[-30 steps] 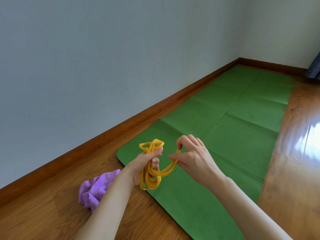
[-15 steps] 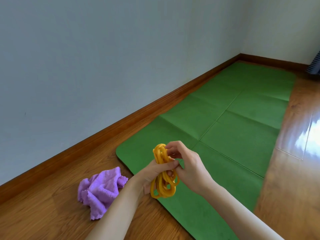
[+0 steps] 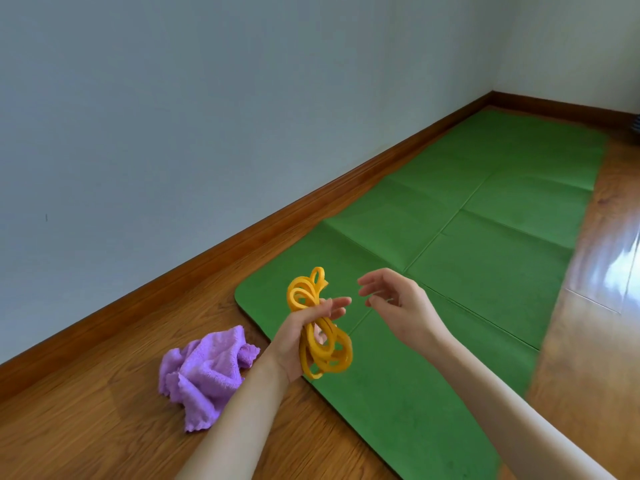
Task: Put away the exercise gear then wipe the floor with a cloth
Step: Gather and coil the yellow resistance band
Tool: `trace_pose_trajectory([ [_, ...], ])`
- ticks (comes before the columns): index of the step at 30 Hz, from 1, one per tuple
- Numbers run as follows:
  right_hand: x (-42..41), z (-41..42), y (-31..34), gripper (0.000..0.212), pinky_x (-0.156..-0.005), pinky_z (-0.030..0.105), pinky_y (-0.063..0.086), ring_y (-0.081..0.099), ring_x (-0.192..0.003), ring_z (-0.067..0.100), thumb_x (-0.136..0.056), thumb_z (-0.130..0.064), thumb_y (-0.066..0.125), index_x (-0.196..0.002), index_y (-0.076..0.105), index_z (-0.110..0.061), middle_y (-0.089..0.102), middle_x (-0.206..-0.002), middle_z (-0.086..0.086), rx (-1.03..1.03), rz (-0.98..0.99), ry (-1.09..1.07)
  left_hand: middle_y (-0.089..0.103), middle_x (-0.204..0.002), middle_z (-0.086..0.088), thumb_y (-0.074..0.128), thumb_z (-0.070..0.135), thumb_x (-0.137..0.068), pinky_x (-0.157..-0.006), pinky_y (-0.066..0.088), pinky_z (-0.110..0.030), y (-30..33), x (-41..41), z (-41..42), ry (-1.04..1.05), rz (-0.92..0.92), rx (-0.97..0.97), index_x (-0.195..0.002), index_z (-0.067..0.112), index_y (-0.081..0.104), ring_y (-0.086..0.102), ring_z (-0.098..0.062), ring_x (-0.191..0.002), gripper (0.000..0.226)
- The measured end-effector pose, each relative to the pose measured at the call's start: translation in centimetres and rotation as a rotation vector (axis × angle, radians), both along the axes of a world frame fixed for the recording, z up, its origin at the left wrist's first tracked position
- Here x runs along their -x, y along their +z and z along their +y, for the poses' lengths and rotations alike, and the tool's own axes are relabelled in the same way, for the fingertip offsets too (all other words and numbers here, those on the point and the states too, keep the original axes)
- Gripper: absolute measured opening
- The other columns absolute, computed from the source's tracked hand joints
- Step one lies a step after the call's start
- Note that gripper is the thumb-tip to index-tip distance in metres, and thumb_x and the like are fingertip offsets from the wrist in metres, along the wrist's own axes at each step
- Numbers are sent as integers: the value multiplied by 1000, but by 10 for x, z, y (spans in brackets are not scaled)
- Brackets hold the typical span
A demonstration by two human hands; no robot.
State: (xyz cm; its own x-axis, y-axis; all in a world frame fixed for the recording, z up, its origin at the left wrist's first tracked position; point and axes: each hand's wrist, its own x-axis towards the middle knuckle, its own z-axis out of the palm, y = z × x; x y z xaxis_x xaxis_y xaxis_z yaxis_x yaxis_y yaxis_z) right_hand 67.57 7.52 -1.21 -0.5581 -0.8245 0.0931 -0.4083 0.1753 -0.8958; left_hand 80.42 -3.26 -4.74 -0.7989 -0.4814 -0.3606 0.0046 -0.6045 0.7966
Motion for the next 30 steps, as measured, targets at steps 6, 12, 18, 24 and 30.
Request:
trace_pose_trajectory([
  [6,14,1,-20,28,-69,28,48,62,-74,13,-89,2,50,-88,60,-25,67,-92,5,-192,-247,19,53,-52,0,58,22,-75,-58,47,-25,-14,8,-3,73,63,-156,-74,13,45,56,-13,-51,15],
  [12,15,-21,-21,14,-74,24,49,63,-82,14,-94,-12,52,-101,63,-14,67,-98,5,-193,-598,-37,44,-46,2,54,29,-78,-47,44,-22,-10,32,-16,22,83,-157,-81,11,50,48,-11,-42,19],
  [18,44,-36,28,16,-68,24,48,61,-71,16,-94,-5,48,-95,62,-12,65,-83,5,-200,-693,-150,43,-47,2,49,26,-82,-50,47,-23,28,47,-44,92,129,-259,-93,6,53,48,-11,-44,23],
  [24,47,-36,133,12,-61,20,51,60,-65,15,-91,-1,52,-93,62,-8,64,-80,7,-231,-780,-124,43,-49,2,59,28,-79,-58,50,-26,129,37,-54,52,64,-273,-89,7,53,48,-12,-45,23],
  [30,25,-46,265,18,-61,21,51,61,-66,15,-94,-1,46,-92,62,-10,64,-79,5,-230,-832,-131,50,-54,-1,54,31,-80,-64,45,-30,271,22,-51,91,8,-241,-88,8,56,52,-14,-52,24],
])
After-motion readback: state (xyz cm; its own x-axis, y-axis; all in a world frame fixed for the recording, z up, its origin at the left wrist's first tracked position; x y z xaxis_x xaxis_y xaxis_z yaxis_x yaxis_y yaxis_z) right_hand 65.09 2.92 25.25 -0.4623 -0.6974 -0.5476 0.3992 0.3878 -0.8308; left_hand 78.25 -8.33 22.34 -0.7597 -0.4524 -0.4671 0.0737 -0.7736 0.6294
